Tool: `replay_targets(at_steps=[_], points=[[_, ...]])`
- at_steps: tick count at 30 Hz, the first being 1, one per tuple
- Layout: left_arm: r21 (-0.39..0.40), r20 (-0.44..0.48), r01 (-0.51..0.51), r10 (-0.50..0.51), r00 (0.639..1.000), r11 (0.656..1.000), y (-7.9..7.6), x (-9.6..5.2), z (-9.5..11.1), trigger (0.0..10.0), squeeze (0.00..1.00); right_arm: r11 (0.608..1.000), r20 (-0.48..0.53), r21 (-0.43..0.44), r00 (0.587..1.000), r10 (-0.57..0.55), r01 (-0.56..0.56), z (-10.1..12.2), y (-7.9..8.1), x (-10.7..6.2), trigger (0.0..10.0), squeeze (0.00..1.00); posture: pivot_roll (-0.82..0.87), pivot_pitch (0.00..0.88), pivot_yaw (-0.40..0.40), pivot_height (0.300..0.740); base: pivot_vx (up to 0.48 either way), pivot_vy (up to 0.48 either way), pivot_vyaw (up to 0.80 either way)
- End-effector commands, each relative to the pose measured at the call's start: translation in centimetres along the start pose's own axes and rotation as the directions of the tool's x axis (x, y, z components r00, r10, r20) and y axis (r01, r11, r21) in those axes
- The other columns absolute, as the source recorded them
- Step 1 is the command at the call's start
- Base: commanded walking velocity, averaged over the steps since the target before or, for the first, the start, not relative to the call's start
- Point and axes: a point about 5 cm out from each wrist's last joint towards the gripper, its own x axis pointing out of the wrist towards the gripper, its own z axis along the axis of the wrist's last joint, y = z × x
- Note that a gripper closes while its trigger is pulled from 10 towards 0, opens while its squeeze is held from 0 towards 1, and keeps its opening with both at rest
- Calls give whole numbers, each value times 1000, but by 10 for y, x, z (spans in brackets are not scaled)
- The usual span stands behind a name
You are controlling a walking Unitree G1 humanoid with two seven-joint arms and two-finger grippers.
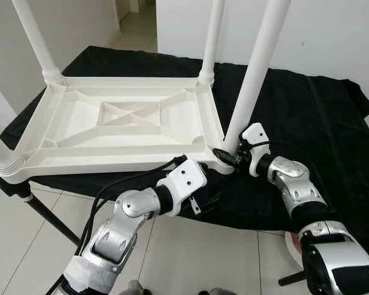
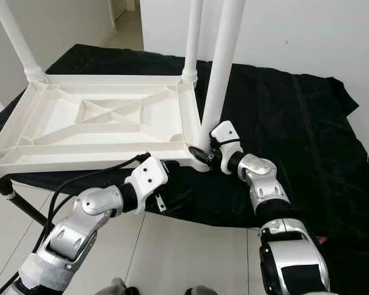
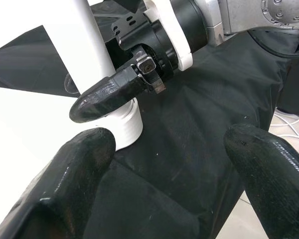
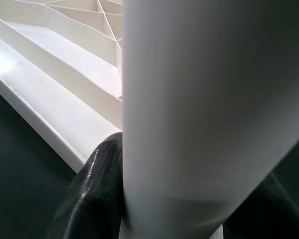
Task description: Building children table
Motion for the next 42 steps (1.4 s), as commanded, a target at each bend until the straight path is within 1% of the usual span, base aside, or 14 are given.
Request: replay_targets(at_steps=[1,9,10,21,22,24,25,26,27,28,33,34,36,42], points=[[7,-19,-60,60,998,998,5,-1,-2,10000,0,998,-36,-27,998,59,-60,-5,6,2,0,0,-40,37,3,740,0,0,0],[5,-17,-56,56,998,998,4,0,-2,10000,0,999,-24,10,999,44,-44,-11,5,-1,0,0,-46,44,8,740,0,0,0],[4,-16,-54,54,998,999,4,0,-2,10000,0,1000,-10,28,1000,-7,7,-12,3,-3,10000,0,-49,46,7,740,0,0,0],[-8,-13,-49,49,999,999,0,1,-3,10000,0,951,13,82,954,-300,298,-12,-2,-10,10000,0,-64,63,-1,740,0,0,0],[-9,-12,-48,48,999,999,-1,2,-3,10000,0,912,-1,130,920,-393,390,-13,-2,-11,10000,0,-68,66,-1,740,0,0,0],[-9,-12,-48,48,999,999,-1,2,-3,10000,0,912,-1,130,920,-393,390,-13,-2,-11,10000,0,-68,66,-1,740,0,0,0],[-10,-11,-47,47,999,999,-1,2,-3,10000,0,880,-13,147,891,-455,451,-14,0,-12,10000,0,-69,68,0,740,0,0,0],[-10,-11,-47,47,999,999,-1,2,-3,10000,0,880,-13,147,891,-455,451,-14,0,-12,10000,0,-69,68,0,740,0,0,0],[-11,-10,-46,46,999,999,-1,2,-3,10000,0,841,-17,154,852,-523,519,-14,3,-12,10000,0,-71,69,1,740,0,0,0],[-11,-10,-46,46,999,999,-1,2,-3,10000,0,841,-17,154,852,-523,519,-14,3,-12,10000,0,-71,69,1,740,0,0,0],[-12,-10,-47,47,999,999,0,2,-3,10000,0,703,-49,208,725,-687,680,-9,27,-10,10000,0,-70,70,-1,740,0,0,0],[-12,-10,-47,47,999,999,0,2,-3,10000,0,703,-49,208,725,-687,680,-9,27,-10,10000,0,-70,70,-1,740,0,0,0],[-10,-11,-59,59,998,998,0,2,-3,10000,0,604,-88,222,633,-769,765,-6,44,-7,10000,0,-68,70,-2,740,0,0,0],[-12,-13,-78,78,997,997,2,1,-3,10000,0,596,-86,232,627,-774,768,-2,54,-4,10000,0,-62,69,-9,740,0,0,0]])
